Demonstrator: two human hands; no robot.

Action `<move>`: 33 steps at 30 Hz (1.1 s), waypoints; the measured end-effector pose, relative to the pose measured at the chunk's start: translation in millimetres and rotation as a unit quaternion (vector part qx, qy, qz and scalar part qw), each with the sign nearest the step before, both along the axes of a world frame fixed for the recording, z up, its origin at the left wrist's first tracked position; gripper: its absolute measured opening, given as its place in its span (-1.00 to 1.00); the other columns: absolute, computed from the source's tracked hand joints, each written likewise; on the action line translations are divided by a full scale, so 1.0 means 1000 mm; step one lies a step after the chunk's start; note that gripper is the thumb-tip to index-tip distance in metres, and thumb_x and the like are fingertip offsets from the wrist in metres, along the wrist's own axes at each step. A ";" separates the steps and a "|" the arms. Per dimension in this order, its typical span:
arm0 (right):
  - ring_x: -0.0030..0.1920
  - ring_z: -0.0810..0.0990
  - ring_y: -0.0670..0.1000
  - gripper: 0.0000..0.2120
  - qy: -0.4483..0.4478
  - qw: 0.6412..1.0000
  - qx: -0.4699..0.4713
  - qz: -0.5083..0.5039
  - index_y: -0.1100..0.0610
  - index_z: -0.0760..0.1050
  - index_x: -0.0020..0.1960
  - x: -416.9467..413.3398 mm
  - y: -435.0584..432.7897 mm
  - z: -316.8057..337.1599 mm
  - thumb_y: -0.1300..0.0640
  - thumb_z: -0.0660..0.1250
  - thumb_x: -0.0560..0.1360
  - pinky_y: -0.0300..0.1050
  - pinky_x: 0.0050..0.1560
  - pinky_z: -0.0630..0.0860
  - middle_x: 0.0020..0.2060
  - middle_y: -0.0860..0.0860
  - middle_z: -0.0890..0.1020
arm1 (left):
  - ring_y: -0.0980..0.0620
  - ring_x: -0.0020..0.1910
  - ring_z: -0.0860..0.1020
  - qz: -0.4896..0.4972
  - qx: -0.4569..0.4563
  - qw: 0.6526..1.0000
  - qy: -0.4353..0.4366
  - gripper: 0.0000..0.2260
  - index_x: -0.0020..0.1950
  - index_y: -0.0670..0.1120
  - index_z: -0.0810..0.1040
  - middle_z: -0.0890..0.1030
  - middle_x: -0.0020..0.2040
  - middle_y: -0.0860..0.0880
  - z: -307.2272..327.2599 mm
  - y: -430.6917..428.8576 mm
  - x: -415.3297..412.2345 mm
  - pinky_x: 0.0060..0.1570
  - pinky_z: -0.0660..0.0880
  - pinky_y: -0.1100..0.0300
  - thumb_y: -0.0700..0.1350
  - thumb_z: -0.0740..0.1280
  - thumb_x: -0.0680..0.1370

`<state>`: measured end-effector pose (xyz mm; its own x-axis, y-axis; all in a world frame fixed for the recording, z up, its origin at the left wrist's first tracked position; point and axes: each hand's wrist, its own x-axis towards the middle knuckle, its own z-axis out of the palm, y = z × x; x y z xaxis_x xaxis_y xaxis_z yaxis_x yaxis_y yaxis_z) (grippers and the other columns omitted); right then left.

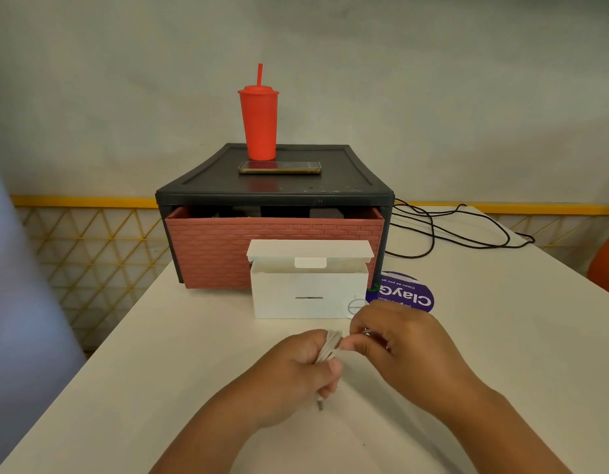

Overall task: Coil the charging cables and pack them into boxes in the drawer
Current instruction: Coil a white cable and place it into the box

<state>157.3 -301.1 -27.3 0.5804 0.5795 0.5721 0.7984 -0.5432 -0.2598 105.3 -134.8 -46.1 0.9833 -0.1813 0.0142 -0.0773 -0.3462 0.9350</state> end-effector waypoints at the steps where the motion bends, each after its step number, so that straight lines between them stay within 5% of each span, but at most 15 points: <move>1: -0.31 0.49 -0.11 -0.76 0.012 1.000 0.004 0.006 0.00 0.52 -0.27 0.001 -0.001 0.000 -0.12 0.24 0.43 -0.36 -0.47 0.39 -0.39 -0.15 0.55 | 0.14 -0.34 0.42 0.000 -0.016 1.000 0.006 -0.86 -0.09 -0.14 0.51 0.46 -0.43 0.14 0.001 0.000 -0.001 -0.20 0.39 0.36 -0.19 0.18 0.61; 6: -0.14 0.56 -0.06 -0.87 0.034 0.998 -0.053 -0.007 0.05 0.61 -0.03 0.008 -0.004 0.001 0.18 0.30 0.49 -0.42 -0.22 0.32 -0.15 -0.09 0.62 | 0.17 -0.47 0.36 0.024 -0.106 0.993 0.045 -0.78 0.01 -0.14 0.57 0.37 -0.47 0.13 0.002 0.003 -0.003 0.03 0.41 0.16 -0.15 0.13 0.63; 11: 0.01 0.51 -0.01 -0.82 0.049 0.996 -0.051 -0.058 0.08 0.60 0.07 0.010 -0.005 0.002 0.21 0.33 0.49 -0.40 -0.11 0.31 -0.01 -0.06 0.56 | 0.10 -0.53 0.31 0.021 -0.316 0.943 0.100 -0.85 -0.21 -0.19 0.59 0.27 -0.49 0.00 0.010 0.005 -0.005 -0.20 0.53 0.23 -0.17 0.30 0.51; 14: -0.15 0.51 -0.14 -0.89 0.171 0.981 0.067 -0.060 0.05 0.58 -0.09 0.006 -0.002 0.006 0.18 0.29 0.52 -0.49 -0.15 0.35 -0.18 -0.13 0.58 | 0.09 -0.56 0.30 -0.010 -0.412 0.901 0.136 -0.85 -0.33 -0.16 0.55 0.25 -0.51 0.01 0.009 0.002 -0.004 -0.28 0.54 0.17 -0.12 0.35 0.41; 16: -0.33 0.51 -0.16 -0.83 0.295 0.938 0.182 -0.034 0.06 0.54 -0.22 0.002 0.003 0.008 0.24 0.29 0.51 -0.42 -0.24 0.43 -0.38 -0.12 0.59 | 0.09 -0.57 0.31 -0.036 -0.450 0.880 0.148 -0.83 -0.35 -0.14 0.54 0.26 -0.53 0.02 0.006 -0.002 -0.003 -0.30 0.54 0.16 -0.10 0.47 0.35; 20: -0.36 0.51 -0.06 -0.88 0.454 0.833 0.314 0.038 0.22 0.54 -0.17 -0.002 0.012 0.006 0.32 0.26 0.50 -0.28 -0.31 0.52 -0.36 0.09 0.57 | 0.10 -0.59 0.31 -0.038 -0.477 0.863 0.163 -0.66 -0.39 -0.12 0.49 0.25 -0.55 0.03 0.004 -0.004 -0.001 -0.31 0.54 0.16 0.01 0.61 0.17; 24: -0.42 0.51 -0.03 -0.89 0.536 0.754 0.369 0.091 0.15 0.46 -0.10 -0.005 0.018 0.003 0.34 0.25 0.50 -0.22 -0.37 0.50 -0.40 0.07 0.58 | 0.12 -0.64 0.24 0.026 -0.471 0.868 0.153 -0.67 -0.46 -0.10 0.43 0.20 -0.58 0.05 0.011 -0.009 -0.003 -0.41 0.52 0.20 0.09 0.44 0.30; 27: -0.42 0.54 -0.01 -0.90 0.560 0.738 0.364 0.101 0.17 0.47 -0.09 -0.010 0.021 0.002 0.34 0.24 0.51 -0.20 -0.39 0.51 -0.37 0.10 0.62 | 0.13 -0.66 0.21 0.066 -0.469 0.868 0.149 -0.66 -0.46 -0.11 0.39 0.17 -0.59 0.04 0.015 -0.012 -0.005 -0.44 0.51 0.20 0.07 0.29 0.41; 33: -0.29 0.51 -0.01 -0.81 0.556 0.765 0.319 0.060 0.14 0.55 -0.19 -0.009 0.023 0.003 0.31 0.21 0.51 -0.19 -0.23 0.49 -0.31 0.08 0.59 | 0.10 -0.64 0.17 0.113 -0.454 0.876 0.121 -0.63 -0.48 -0.11 0.38 0.15 -0.59 0.03 0.016 -0.011 -0.002 -0.47 0.47 0.21 0.08 0.20 0.43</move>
<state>148.3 -278.5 -23.9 0.8781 0.4759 -0.0490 -0.0755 0.0366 -0.9965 103.7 -145.4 -30.3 0.9868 -0.0044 -0.1616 0.1356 0.5671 0.8124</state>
